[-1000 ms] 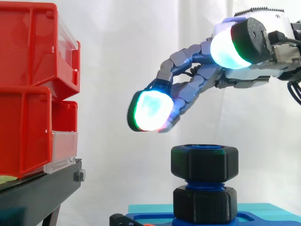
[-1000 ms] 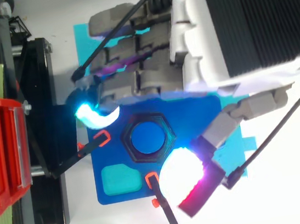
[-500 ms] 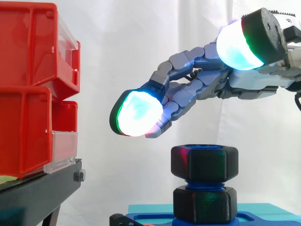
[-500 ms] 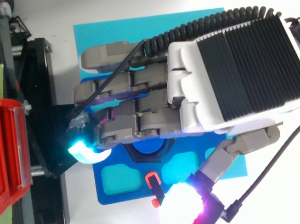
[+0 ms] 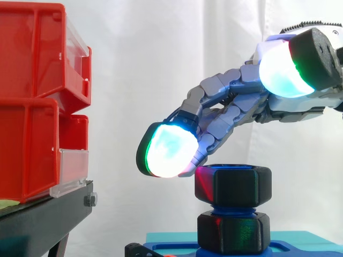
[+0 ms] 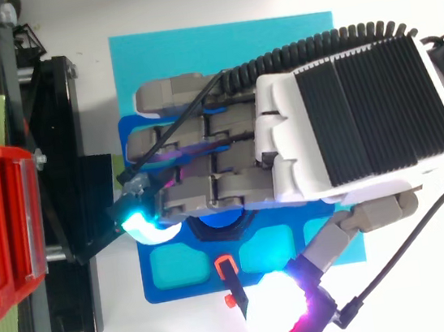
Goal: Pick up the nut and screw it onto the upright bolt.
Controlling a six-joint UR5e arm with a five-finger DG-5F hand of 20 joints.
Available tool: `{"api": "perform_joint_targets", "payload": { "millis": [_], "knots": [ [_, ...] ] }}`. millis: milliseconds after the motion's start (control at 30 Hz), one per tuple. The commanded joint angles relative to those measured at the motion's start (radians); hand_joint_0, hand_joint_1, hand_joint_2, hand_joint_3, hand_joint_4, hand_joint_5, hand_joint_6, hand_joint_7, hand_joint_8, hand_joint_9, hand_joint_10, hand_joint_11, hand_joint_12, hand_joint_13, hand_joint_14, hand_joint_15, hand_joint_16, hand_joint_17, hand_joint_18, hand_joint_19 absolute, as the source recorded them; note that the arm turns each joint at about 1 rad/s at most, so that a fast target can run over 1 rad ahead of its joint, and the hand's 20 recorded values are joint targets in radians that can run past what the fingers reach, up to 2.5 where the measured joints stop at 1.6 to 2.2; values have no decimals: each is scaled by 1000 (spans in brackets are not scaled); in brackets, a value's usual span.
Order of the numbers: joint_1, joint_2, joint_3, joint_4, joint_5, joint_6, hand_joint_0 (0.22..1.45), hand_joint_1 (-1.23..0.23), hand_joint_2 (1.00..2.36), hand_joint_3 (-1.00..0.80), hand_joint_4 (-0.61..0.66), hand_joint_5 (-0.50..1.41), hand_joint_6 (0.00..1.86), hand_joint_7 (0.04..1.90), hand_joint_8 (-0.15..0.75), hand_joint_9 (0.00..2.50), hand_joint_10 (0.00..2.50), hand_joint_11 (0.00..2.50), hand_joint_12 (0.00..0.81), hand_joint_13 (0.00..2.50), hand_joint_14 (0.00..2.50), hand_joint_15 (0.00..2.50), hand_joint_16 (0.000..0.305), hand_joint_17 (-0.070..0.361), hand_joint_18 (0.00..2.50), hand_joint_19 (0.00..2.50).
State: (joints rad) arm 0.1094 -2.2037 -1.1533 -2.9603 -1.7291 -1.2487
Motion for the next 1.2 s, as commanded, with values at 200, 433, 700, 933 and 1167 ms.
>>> {"api": "perform_joint_targets", "payload": {
  "millis": [200,433,700,933,1167],
  "knots": [
    [1,-1,0,-22,-1,0,495,-148,1000,-500,273,-84,503,865,246,481,0,0,277,311,0,0,29,64,11,0],
    [-5,-1,0,-63,-3,-2,503,-171,1000,-500,299,-64,504,1003,262,546,0,0,242,330,0,0,22,49,18,0],
    [-14,-1,0,-65,-7,-2,507,-182,1000,-500,273,-40,503,1208,272,580,0,0,232,349,0,0,21,47,28,0],
    [-28,1,0,-65,-26,-6,512,-190,1000,-500,246,-21,502,1360,275,623,0,0,225,378,0,0,19,44,57,0],
    [-40,1,1,-65,-33,-17,515,-197,1000,-500,242,-14,501,1407,278,654,0,0,218,409,0,0,18,40,83,0]
  ]
}}
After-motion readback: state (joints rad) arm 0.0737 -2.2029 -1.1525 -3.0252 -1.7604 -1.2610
